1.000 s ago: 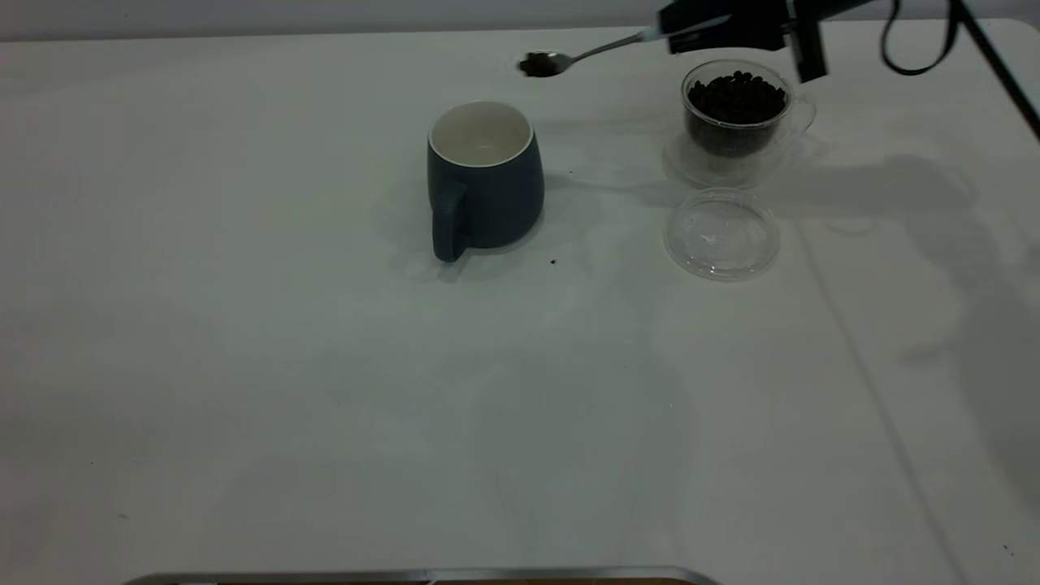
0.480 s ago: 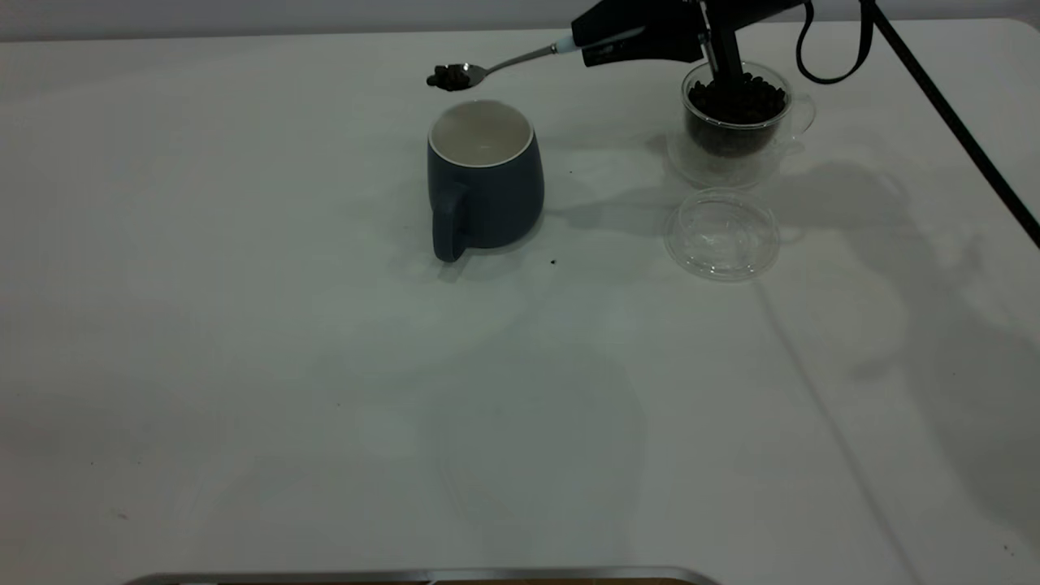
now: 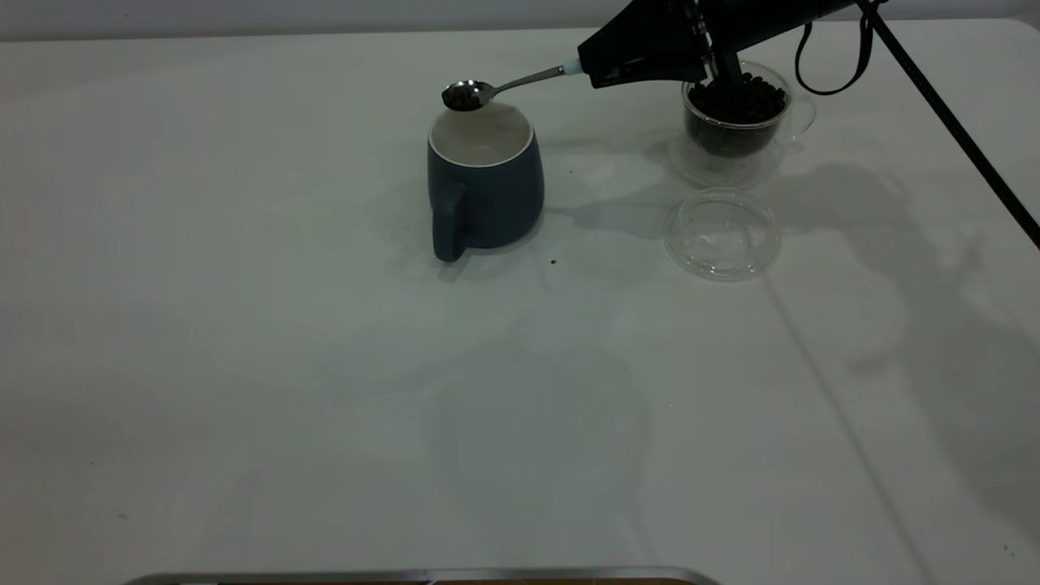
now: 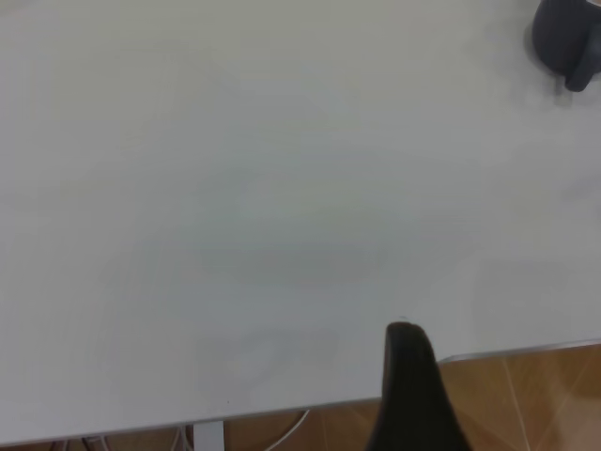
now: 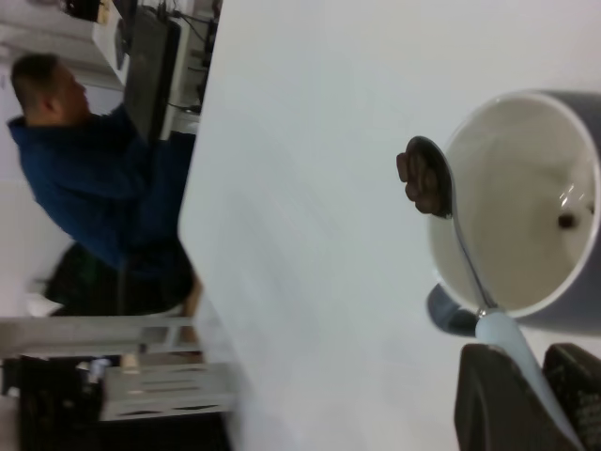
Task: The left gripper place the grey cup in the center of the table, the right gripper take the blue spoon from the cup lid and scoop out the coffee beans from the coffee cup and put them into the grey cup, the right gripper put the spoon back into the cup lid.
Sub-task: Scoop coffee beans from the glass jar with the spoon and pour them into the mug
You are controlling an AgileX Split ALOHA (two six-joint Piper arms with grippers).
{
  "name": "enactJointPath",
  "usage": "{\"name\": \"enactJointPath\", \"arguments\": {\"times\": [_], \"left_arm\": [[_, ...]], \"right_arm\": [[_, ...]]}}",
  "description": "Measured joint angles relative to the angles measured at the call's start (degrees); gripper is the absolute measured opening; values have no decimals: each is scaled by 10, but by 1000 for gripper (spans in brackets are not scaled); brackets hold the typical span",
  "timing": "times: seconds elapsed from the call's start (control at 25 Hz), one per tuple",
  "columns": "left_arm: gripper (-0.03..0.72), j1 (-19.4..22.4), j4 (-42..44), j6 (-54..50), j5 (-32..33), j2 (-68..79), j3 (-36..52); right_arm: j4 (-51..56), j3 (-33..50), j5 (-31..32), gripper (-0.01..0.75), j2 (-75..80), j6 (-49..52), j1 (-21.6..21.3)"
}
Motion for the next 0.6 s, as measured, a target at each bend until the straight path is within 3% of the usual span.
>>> {"name": "enactJointPath", "arguments": {"times": [0.36,0.6], "left_arm": [[566,0,0,0,0,0,0],[566,0,0,0,0,0,0]], "right_arm": [[-54,0,-43,102,-28,-129,1],[-133,0,-73,102,-85,-144,11]]}}
